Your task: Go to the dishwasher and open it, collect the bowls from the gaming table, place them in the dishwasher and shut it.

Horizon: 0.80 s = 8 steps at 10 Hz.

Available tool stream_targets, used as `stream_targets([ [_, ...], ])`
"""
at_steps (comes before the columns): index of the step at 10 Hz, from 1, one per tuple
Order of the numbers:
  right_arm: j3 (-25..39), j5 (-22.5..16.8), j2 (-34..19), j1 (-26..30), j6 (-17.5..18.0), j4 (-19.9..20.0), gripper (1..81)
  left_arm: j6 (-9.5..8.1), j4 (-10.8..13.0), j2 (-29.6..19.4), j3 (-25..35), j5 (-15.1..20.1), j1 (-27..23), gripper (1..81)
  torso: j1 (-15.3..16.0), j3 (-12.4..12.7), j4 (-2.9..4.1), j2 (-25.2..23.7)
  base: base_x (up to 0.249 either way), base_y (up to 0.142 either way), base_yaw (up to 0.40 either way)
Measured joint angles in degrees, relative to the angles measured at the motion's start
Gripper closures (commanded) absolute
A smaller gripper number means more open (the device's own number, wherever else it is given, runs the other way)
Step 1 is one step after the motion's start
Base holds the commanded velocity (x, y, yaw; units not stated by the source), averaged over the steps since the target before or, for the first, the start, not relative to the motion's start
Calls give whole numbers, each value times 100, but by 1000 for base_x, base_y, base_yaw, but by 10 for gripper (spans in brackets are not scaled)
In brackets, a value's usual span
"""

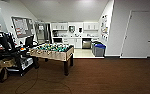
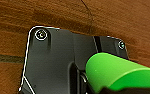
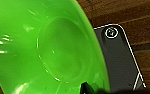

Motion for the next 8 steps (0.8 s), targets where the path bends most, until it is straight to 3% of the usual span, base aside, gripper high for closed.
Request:
stream_targets([
  [8, -24, 20, 9, -22, 16, 2, 811, 0, -2, -63, -40, 10, 24, 811, -5, 0, 0, -2, 148, -85, 0],
])
